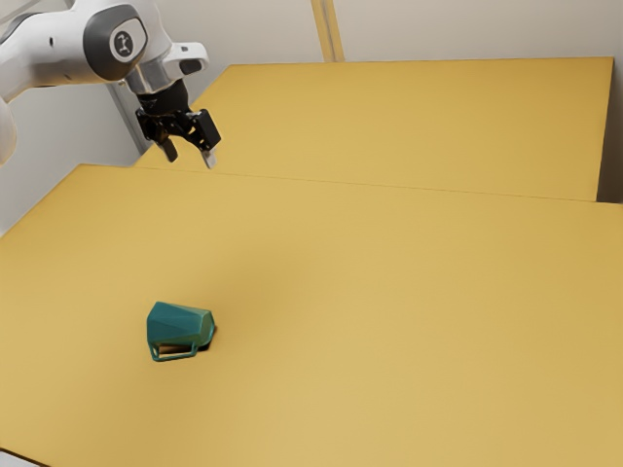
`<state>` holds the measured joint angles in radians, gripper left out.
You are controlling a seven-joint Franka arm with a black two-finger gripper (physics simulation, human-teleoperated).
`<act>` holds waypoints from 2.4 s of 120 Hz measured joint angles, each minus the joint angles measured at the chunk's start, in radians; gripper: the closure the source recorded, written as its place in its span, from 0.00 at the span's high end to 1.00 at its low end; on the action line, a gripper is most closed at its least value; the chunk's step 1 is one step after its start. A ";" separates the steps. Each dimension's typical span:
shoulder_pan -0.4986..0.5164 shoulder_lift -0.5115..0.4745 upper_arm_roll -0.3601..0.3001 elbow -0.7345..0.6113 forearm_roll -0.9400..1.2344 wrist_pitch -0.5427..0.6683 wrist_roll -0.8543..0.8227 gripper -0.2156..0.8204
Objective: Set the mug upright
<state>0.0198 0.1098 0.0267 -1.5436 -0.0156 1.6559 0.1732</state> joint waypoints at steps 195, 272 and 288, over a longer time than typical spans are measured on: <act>0.062 -0.117 0.510 -0.720 -0.677 0.145 0.417 0.79; 0.051 -0.048 0.457 -0.822 -0.893 0.204 0.617 0.68; 0.057 -0.051 0.457 -0.823 -0.903 0.204 0.639 0.35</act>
<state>0.0771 0.0589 0.4834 -2.3667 -0.9186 1.8602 0.8123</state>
